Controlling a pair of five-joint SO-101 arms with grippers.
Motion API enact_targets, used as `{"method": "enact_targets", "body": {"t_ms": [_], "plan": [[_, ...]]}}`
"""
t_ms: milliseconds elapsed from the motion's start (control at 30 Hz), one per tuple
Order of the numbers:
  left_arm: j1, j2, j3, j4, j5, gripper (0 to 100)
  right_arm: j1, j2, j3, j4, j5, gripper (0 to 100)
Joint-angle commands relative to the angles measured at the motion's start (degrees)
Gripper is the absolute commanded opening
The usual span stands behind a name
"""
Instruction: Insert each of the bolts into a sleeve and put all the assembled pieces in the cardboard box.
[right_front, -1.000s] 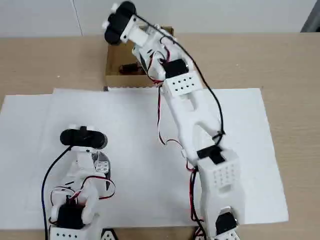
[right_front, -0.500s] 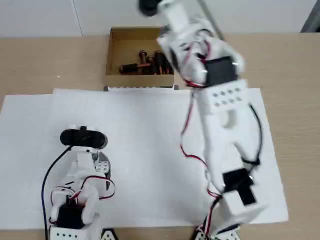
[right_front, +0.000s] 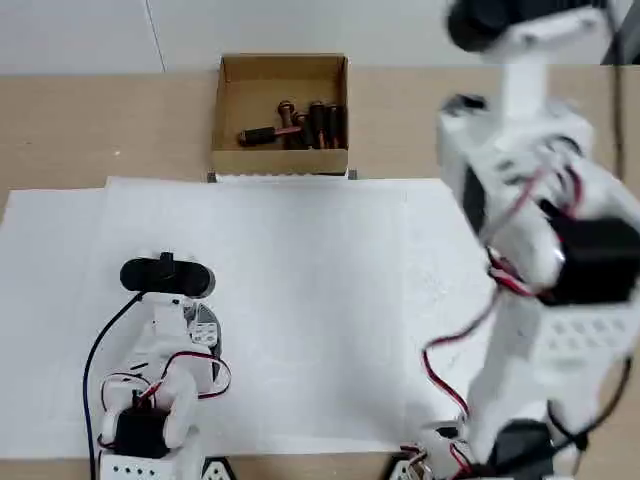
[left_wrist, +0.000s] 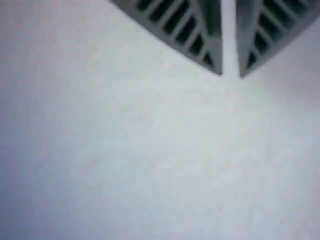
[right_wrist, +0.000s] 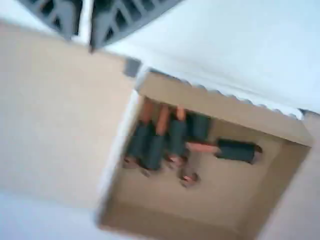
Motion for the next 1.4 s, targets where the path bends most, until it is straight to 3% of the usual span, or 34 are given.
{"method": "enact_targets", "body": {"t_ms": [0, 367, 700, 867, 1167, 1367], "plan": [[-0.3, -0.4, -0.1, -1.1, -0.3, 1, 3.0, -5.1, -1.8, 1.5, -0.7, 0.3], [-0.3, -0.4, -0.1, -1.1, -0.3, 1, 3.8, -26.5, 33.4, 0.2, -1.0, 0.3], [-0.3, -0.4, -0.1, -1.1, -0.3, 1, 3.4, -52.5, 81.7, -20.5, -1.1, 0.3], [-0.3, -0.4, -0.1, -1.1, -0.3, 1, 3.5, -65.5, 100.2, -25.7, -1.1, 0.3], [-0.3, -0.4, -0.1, -1.1, -0.3, 1, 3.6, -86.8, 122.7, -27.3, -1.1, 0.3], [-0.3, -0.4, -0.1, -1.1, -0.3, 1, 3.5, -86.0, 127.6, -27.6, -4.8, 0.3]]}}
